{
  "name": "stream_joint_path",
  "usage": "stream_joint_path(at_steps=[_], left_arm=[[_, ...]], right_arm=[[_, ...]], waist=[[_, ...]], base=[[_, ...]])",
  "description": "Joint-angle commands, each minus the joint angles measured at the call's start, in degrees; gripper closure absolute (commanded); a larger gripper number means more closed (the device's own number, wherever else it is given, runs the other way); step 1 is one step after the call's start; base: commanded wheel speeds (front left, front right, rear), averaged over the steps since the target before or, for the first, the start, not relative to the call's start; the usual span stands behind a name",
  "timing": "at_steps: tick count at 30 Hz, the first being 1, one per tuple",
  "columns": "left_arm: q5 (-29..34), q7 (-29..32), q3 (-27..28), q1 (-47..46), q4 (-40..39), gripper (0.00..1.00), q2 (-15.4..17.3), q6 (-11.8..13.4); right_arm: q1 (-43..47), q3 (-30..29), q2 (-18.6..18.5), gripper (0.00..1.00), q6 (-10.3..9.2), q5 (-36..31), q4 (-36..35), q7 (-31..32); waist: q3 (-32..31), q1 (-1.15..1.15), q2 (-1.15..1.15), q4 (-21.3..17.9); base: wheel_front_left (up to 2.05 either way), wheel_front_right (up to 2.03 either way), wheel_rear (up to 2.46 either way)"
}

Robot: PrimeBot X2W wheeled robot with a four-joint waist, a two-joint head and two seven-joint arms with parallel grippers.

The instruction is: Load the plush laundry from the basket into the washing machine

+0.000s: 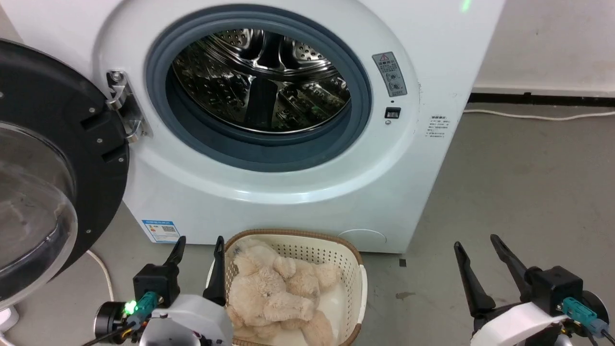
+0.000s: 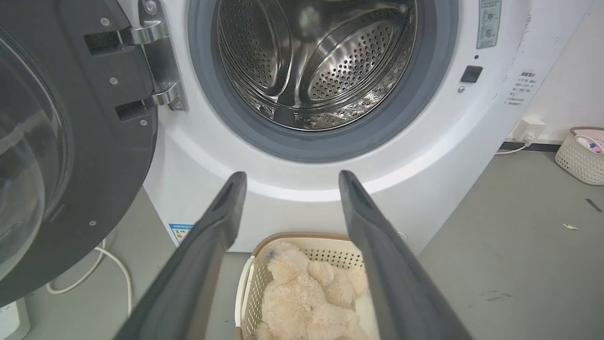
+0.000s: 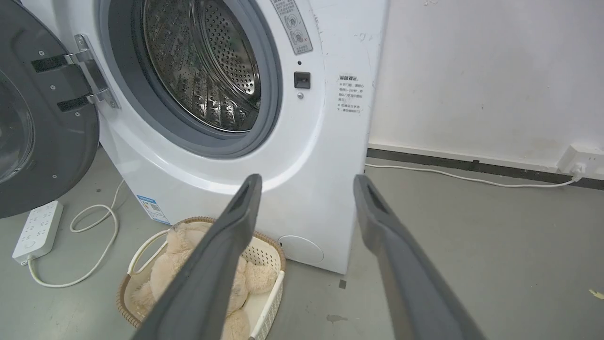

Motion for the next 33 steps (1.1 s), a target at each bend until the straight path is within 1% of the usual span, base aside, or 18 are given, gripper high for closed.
stream_joint_path(at_steps=[1, 10, 25, 29, 33], left_arm=[[-0.66, -0.4, -0.34, -1.39, 0.75, 0.0, 0.21, -0.27], [-2.88, 0.16, -1.81, -4.77, 4.89, 0.0, 1.02, -1.1], [-5.85, 0.52, -5.59, -11.96, 11.88, 0.0, 3.47, -2.24], [-6.49, 1.3, -7.02, -14.03, 13.98, 0.0, 4.36, -2.5], [-7.17, 3.7, -9.29, -17.02, 16.76, 0.0, 5.58, -2.83]], right_arm=[[0.59, -0.2, 0.0, 0.0, -0.01, 0.79, -0.05, -0.68], [0.06, -0.49, 0.0, 0.0, -0.02, 2.43, -0.59, -1.75], [-1.32, -0.66, -0.01, 0.0, -0.02, 6.0, -2.23, -3.54], [-1.59, -0.72, -0.01, 0.0, -0.02, 7.16, -2.63, -4.01], [-1.54, -1.07, -0.01, 0.0, -0.03, 8.61, -3.08, -4.61]], waist=[[0.62, 0.0, 0.0, -0.28], [3.86, 0.0, 0.0, -1.98], [10.93, 0.0, 0.0, -5.78], [13.16, 0.0, 0.0, -7.01], [16.17, 0.0, 0.0, -8.56]], base=[[0.0, 0.0, 0.0], [0.0, 0.0, 0.0], [0.0, 0.0, 0.0], [0.0, 0.0, 0.0], [0.0, 0.0, 0.0]])
